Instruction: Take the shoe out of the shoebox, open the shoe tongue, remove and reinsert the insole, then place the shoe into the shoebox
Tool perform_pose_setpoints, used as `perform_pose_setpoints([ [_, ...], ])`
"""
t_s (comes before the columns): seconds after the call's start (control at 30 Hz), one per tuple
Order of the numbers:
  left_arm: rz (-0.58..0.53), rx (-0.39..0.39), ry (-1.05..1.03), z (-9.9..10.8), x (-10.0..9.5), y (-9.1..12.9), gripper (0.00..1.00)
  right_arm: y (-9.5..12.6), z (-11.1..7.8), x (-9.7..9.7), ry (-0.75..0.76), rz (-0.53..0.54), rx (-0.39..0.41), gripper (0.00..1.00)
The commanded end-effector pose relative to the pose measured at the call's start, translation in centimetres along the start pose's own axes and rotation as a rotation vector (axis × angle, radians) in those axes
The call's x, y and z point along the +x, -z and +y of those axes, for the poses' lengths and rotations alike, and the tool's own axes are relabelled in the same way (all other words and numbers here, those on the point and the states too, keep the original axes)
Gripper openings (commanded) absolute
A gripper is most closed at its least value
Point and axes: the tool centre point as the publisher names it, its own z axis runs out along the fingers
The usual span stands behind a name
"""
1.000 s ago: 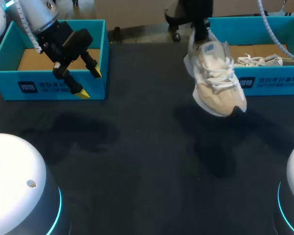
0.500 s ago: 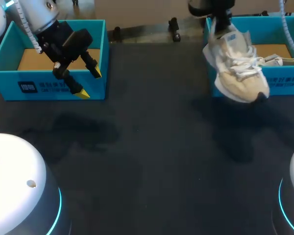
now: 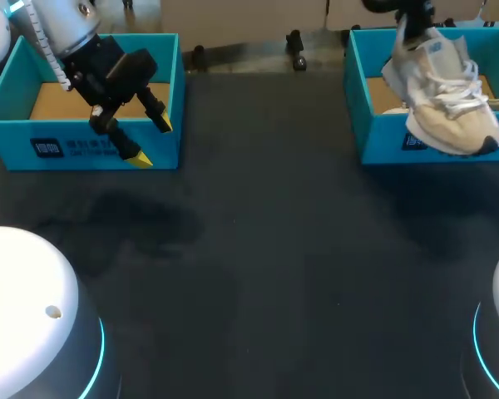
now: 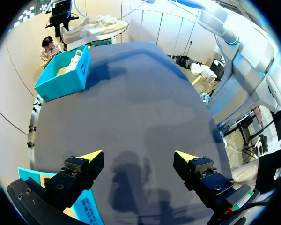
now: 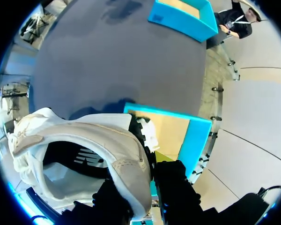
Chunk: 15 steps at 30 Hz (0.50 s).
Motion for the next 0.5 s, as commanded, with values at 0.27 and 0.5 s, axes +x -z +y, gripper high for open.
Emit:
perform_pose_setpoints([
  [0.27,0.001,-0.003,0.0,0.0,0.0,0.0,1.0,-1.6,-6.6,-2.1,-0.025,0.025,0.017,0.0],
  [0.5,0.001,-0.003,0.0,0.0,0.0,0.0,1.0,-2.3,-10.9,-4.5,-0.038,0.015,0.04,0.0],
])
